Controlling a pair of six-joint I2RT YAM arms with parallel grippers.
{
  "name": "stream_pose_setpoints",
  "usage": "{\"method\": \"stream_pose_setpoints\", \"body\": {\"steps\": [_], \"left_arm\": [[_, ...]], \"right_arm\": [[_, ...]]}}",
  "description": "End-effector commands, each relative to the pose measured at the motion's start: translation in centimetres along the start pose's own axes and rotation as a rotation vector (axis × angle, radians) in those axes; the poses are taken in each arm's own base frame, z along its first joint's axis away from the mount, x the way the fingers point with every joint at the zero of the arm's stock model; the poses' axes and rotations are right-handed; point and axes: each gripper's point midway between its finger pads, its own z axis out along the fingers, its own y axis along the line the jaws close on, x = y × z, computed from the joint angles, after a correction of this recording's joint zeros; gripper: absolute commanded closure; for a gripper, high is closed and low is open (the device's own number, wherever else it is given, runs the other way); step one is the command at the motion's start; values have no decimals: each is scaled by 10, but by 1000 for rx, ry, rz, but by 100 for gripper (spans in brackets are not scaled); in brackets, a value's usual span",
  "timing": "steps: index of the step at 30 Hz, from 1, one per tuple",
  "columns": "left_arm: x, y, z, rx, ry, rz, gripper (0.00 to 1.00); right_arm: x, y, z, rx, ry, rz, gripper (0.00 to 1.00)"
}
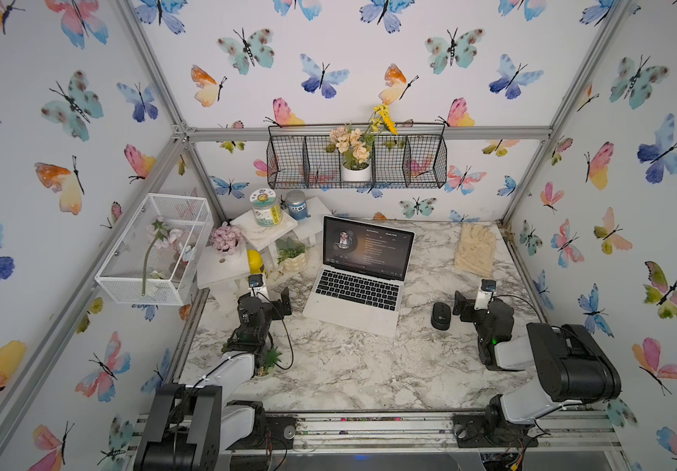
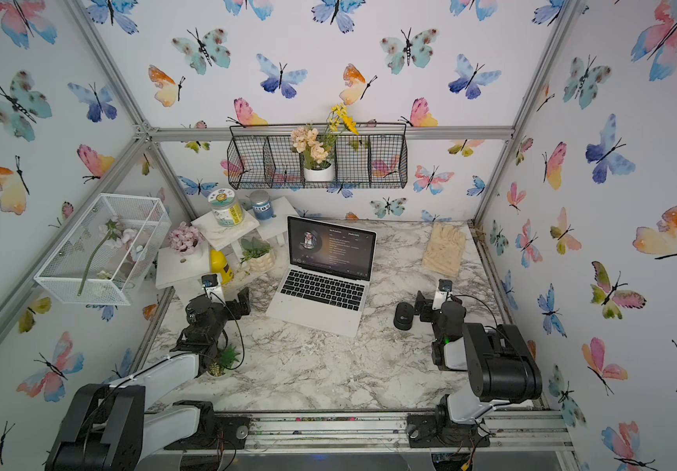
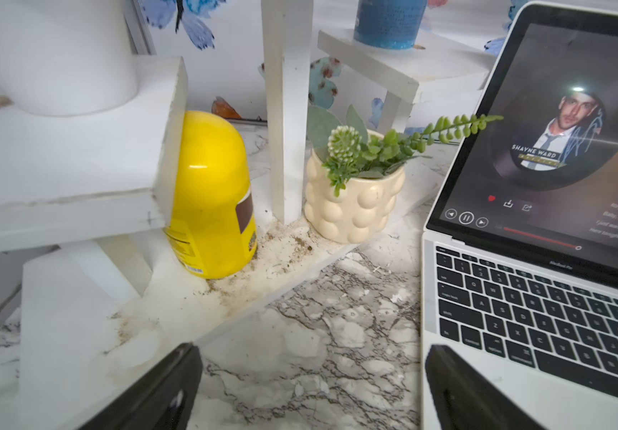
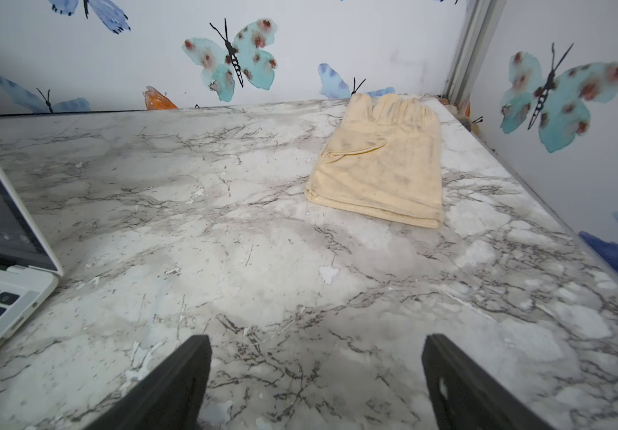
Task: Remove the wireless mouse receiver from the laptop
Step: Reset both arms
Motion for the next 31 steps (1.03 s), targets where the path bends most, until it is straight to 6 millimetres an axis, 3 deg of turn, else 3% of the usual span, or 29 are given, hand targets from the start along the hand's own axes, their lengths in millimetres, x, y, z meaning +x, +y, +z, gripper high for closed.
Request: {"method": "stream_pose_setpoints", "body": {"steps": [1, 3, 5, 7, 9, 12, 16, 18, 31], "left_arm": [[-15, -1, -7, 43, -147, 59, 1], [-14, -3, -2, 58, -148, 66, 1], [-1, -4, 4, 70, -125, 71, 1], [-7, 3, 9, 42, -171, 39, 1], [1, 7, 16, 32, -71, 27, 1], [-4, 12, 11, 4, -139, 27, 1], [-1, 12, 19, -4, -71, 29, 1], [-1, 12, 18, -2, -73, 28, 1], [-1, 12, 18, -3, -76, 29, 1]], "right_arm": [[-29, 9, 2, -49, -101, -21, 6], [-32, 10, 1, -52, -128, -24, 5], [-30, 10, 3, -54, -105, -26, 5], [-28, 11, 5, -58, -85, -28, 5], [-30, 11, 7, -59, -91, -33, 5], [-28, 11, 8, -55, -82, -33, 2], [-28, 13, 7, -70, -76, -35, 2], [-28, 24, 8, -130, -78, -65, 2], [-26, 27, 11, -145, -65, -70, 2]]}}
